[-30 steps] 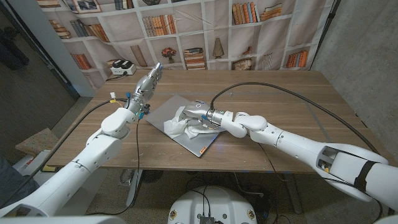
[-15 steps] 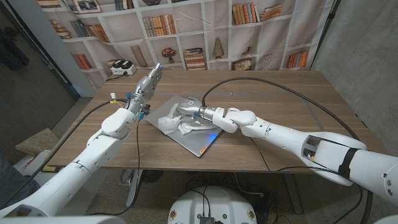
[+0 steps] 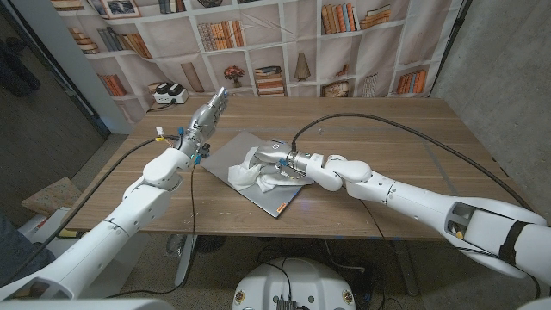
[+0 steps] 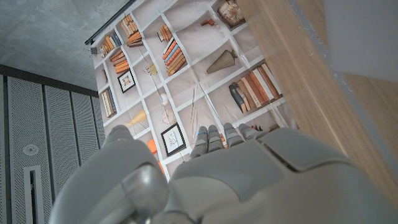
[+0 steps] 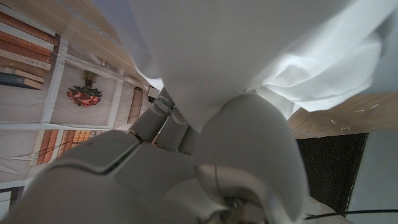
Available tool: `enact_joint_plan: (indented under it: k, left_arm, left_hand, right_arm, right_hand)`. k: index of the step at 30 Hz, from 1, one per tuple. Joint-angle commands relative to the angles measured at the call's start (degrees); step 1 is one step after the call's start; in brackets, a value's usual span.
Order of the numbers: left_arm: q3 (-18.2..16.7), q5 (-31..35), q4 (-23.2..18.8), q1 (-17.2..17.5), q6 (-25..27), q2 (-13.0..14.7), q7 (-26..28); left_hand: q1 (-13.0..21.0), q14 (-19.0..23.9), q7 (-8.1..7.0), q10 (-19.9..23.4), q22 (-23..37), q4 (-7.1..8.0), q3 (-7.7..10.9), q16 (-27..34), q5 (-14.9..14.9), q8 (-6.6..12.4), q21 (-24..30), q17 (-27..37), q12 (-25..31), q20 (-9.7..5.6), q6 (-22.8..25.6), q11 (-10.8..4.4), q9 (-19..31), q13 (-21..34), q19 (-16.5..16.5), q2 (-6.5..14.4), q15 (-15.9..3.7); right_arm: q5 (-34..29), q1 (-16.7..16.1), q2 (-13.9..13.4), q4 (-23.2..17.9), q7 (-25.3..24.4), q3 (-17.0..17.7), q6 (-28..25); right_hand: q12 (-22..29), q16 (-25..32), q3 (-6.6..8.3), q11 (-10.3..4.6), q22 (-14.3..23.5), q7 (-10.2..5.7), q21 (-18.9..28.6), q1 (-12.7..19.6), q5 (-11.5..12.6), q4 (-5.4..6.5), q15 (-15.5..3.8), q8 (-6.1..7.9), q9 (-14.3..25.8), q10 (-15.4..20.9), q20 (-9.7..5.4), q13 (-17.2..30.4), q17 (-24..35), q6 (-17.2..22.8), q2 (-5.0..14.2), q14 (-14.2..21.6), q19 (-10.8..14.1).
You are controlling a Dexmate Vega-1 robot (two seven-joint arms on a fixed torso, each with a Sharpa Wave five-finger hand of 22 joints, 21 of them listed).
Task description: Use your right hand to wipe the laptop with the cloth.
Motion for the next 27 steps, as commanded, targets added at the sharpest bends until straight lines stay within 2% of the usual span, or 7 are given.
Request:
enact_joint_plan:
  k: [1,9,18,27]
  left_arm:
    - [1.1,-0.2,1.2,-1.4,0.1,-0.7,-1.2]
    - [1.7,0.0,1.7,-2.1,0.2,-1.1,-1.5]
    - [2.0,0.0,2.1,-2.6,0.3,-0.9,-2.3]
    - [2.1,-0.6,2.8,-2.9,0.3,-0.9,-3.1]
  left_hand:
    - [0.1,0.2,0.04,0.4,0.2,0.08,-0.46,-0.2,-0.1,-0.01,-0.1,0.3,-0.2,0.01,0.6,-0.24,0.3,0.2,-1.2,0.0,-0.11]
    - [0.1,0.2,0.03,0.4,0.2,0.11,-0.52,-0.2,-0.2,-0.04,-0.1,0.3,-0.2,0.05,0.6,-0.34,0.3,0.2,-1.3,0.0,-0.16]
    - [0.1,0.2,0.11,0.4,0.2,0.12,-0.60,-0.2,-0.2,-0.03,-0.1,0.3,-0.2,0.07,0.7,-0.30,0.3,0.2,-1.3,0.1,-0.15]
    - [0.2,0.1,0.02,0.3,0.2,0.12,-0.66,-0.2,-0.2,-0.05,-0.1,0.3,-0.3,0.08,0.6,-0.28,0.3,0.2,-1.3,0.1,-0.11]
  right_arm:
    - [-0.7,-6.5,-7.0,-10.2,5.2,4.8,-3.6]
    - [-1.0,-10.8,-10.0,-15.3,6.5,8.4,-5.7]
    - [-1.4,-13.3,-10.3,-17.4,7.5,10.4,-6.5]
    - [-1.9,-13.6,-9.0,-17.0,8.0,10.8,-6.2]
  right_hand:
    - [0.2,-0.1,-0.33,-2.38,-0.1,-0.11,0.3,-0.1,0.3,0.02,-0.22,0.32,0.3,3.0,-6.55,0.4,0.1,0.7,0.48,0.1,-0.5]
    - [0.2,-0.1,-0.39,-2.40,-0.2,-0.04,0.5,-0.1,0.3,0.05,-0.23,0.26,0.2,3.0,-6.56,0.5,0.1,0.8,0.47,0.1,-0.5]
    - [0.1,-0.2,-0.41,-2.41,-0.3,-0.07,0.6,-0.1,0.3,0.02,-0.24,0.25,0.3,3.0,-6.58,0.5,0.2,0.7,0.48,0.2,-0.6]
    - [0.0,-0.3,-0.43,-2.39,-0.4,-0.05,0.8,-0.1,0.3,0.05,-0.25,0.22,0.3,2.9,-6.55,0.6,0.3,0.6,0.53,0.1,-0.6]
